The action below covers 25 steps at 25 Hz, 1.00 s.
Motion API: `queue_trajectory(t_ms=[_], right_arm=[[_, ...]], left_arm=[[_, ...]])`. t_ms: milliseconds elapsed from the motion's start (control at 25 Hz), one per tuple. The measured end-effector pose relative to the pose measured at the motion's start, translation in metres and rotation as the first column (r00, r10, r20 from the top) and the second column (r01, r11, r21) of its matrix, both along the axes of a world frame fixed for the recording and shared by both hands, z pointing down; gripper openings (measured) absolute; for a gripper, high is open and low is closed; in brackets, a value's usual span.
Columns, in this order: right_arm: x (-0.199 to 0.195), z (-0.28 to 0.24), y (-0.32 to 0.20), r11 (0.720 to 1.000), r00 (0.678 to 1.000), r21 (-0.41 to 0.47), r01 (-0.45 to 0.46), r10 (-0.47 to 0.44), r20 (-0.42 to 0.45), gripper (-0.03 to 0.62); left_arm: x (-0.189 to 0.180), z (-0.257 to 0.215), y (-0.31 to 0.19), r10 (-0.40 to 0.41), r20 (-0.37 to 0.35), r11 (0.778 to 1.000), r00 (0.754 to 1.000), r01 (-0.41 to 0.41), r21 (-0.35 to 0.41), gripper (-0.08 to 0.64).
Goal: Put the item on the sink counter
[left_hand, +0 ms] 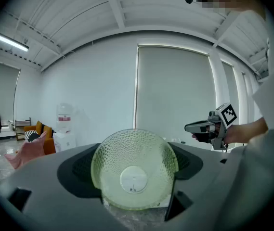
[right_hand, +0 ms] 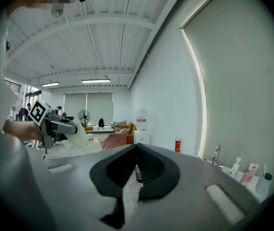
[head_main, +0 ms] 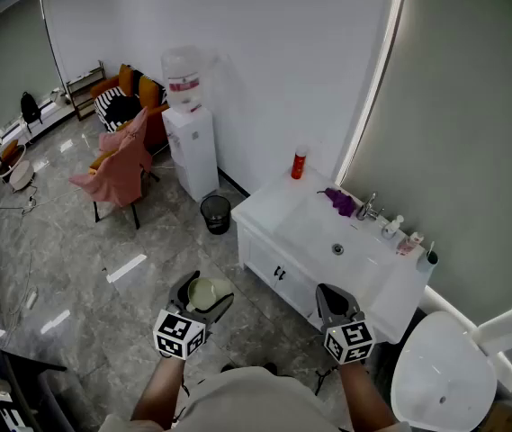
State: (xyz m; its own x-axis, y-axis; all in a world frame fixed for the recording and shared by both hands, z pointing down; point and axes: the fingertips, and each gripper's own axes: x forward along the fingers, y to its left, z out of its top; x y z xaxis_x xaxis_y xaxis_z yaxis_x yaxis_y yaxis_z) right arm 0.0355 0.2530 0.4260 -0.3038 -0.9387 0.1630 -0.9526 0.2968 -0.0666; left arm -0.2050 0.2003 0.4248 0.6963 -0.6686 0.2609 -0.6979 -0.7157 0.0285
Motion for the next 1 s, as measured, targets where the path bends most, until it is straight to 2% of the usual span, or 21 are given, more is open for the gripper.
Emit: queue_trajectory(t_ms=[240,600,800,1000], right_arm=[[0.009,0.001,-0.006,1.000,1.000,0.004,0.009,-0.009,0.000,0.011],[0.016,0.014,-0.017,0.996,0.996,-0.032,0.089,-0.089,0.003,0.011],[0.019,0.025,-0.024,0.984,0.985,-0.057,0.167,-0.168,-0.021,0.011],[0.030,0.036,-0.033,0.978,0.981,-0.073,0.194,-0.195,-0.009,0.011]], left_arm=[[0.009,0.002,-0.006,-0.004,-0.002,1.000,1.000,0.004,0.004,0.410],[0.028,0.009,-0.012,-0.034,0.004,0.999,0.999,0.034,-0.010,0.410],[0.042,0.016,-0.013,-0.063,0.005,0.998,0.998,0.063,-0.015,0.410],[0.053,0.022,-0.011,-0.102,0.008,0.995,0.995,0.102,-0.013,0.410]])
